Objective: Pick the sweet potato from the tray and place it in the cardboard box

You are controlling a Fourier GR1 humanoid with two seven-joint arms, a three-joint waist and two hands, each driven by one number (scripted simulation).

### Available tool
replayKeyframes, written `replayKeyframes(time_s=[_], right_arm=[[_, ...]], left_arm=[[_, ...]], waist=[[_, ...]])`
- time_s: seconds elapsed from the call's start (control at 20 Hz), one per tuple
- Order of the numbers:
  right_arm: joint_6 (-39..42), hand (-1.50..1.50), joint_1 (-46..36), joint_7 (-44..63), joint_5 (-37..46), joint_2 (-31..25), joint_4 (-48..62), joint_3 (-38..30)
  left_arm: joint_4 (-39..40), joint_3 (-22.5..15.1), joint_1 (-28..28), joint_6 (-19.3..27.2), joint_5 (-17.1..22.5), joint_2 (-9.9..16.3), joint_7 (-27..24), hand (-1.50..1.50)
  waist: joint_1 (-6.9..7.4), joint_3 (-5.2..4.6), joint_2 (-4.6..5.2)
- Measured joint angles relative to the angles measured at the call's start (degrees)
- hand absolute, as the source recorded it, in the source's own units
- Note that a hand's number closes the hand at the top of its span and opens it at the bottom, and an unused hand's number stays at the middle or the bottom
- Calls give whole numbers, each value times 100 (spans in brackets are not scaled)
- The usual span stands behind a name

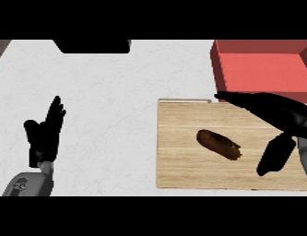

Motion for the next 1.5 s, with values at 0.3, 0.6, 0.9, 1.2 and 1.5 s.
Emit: replayKeyframes(time_s=[0.3,0.6,0.9,1.2,1.5], right_arm=[[-63,-150,-141,-328,599,147,469,49],[-146,-150,-171,-563,1166,309,733,170],[-249,-150,-64,-878,1675,454,884,251],[-409,-150,-125,-1213,2104,646,1304,295],[-447,-150,-165,-1386,2398,824,1559,258]], left_arm=[[-222,49,103,-46,-135,-78,128,0],[-215,180,124,-136,-237,-116,124,0],[-126,308,174,-292,-298,-183,10,0],[-207,417,114,-384,-364,-206,100,0],[-171,479,116,-391,-474,-309,80,0]], waist=[[14,1,4],[15,0,3],[9,0,3],[12,1,3],[8,0,3]])
